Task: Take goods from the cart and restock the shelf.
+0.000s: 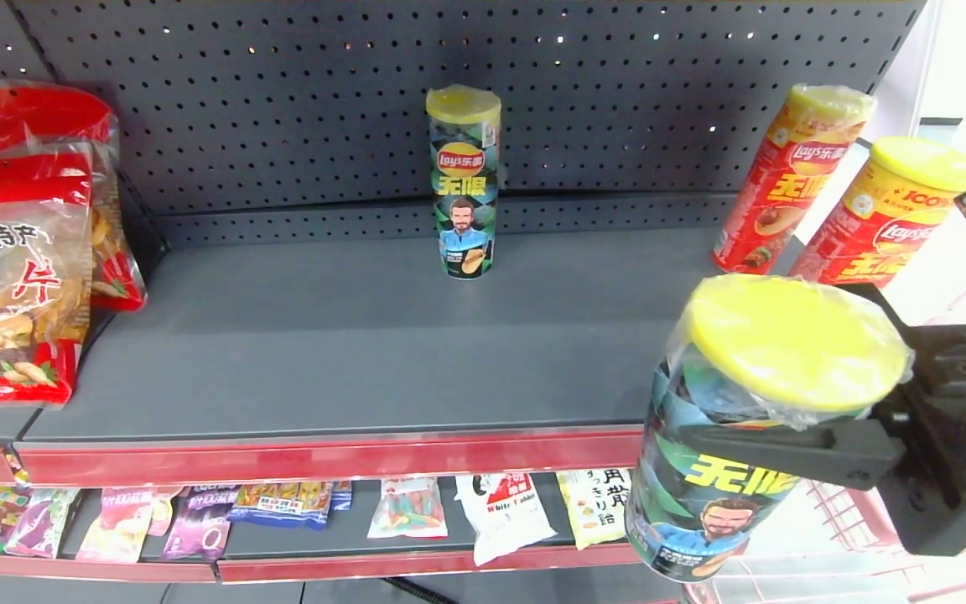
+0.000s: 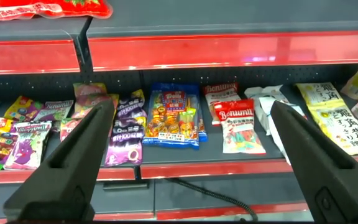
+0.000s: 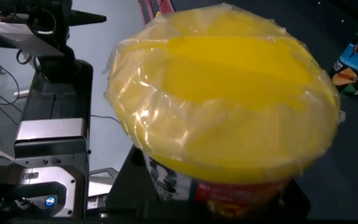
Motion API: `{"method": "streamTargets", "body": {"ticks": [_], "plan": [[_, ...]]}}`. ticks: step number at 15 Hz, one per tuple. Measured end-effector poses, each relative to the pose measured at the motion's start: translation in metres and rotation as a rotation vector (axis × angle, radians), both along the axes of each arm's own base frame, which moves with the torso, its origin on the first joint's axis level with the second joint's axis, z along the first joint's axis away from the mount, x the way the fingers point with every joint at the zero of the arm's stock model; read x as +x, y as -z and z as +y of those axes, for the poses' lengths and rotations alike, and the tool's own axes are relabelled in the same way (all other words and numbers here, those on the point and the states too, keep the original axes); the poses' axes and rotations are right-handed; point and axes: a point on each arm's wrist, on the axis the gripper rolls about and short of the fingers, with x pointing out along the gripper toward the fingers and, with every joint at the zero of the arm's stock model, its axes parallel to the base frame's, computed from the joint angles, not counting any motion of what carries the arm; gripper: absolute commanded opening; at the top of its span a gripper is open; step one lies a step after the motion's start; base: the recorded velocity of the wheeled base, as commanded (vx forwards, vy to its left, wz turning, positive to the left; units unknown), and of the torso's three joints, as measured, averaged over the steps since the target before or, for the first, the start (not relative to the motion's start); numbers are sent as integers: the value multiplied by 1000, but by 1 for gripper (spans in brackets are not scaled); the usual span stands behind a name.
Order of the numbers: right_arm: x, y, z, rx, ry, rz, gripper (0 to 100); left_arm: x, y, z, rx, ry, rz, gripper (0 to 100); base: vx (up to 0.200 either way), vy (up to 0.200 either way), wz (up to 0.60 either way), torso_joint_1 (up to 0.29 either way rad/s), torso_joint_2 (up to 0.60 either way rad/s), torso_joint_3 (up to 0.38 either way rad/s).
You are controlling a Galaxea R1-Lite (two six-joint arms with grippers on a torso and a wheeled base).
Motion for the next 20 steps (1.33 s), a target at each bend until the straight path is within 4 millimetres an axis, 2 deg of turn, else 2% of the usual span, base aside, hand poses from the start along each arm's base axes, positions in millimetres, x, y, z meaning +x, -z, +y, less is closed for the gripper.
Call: {"method": "streamTargets", "body": {"ticks": [3,16,18,20], "plan": [[-2,2,-1,-3,7,1,0,0,0,0,0,0,0,100,200,0,0,-1,7,7],[-1,0,-1,0,7,-3,0,0,0,0,-3,0,0,100,0,0,0,0,0,0],[-1,0,-1,-1,7,-3,0,0,0,0,-3,0,0,100,200,0,0,2,5,0],[-1,1,-1,-2,7,0,0,0,0,0,-2,0,0,100,0,0,0,0,0,0]]}}
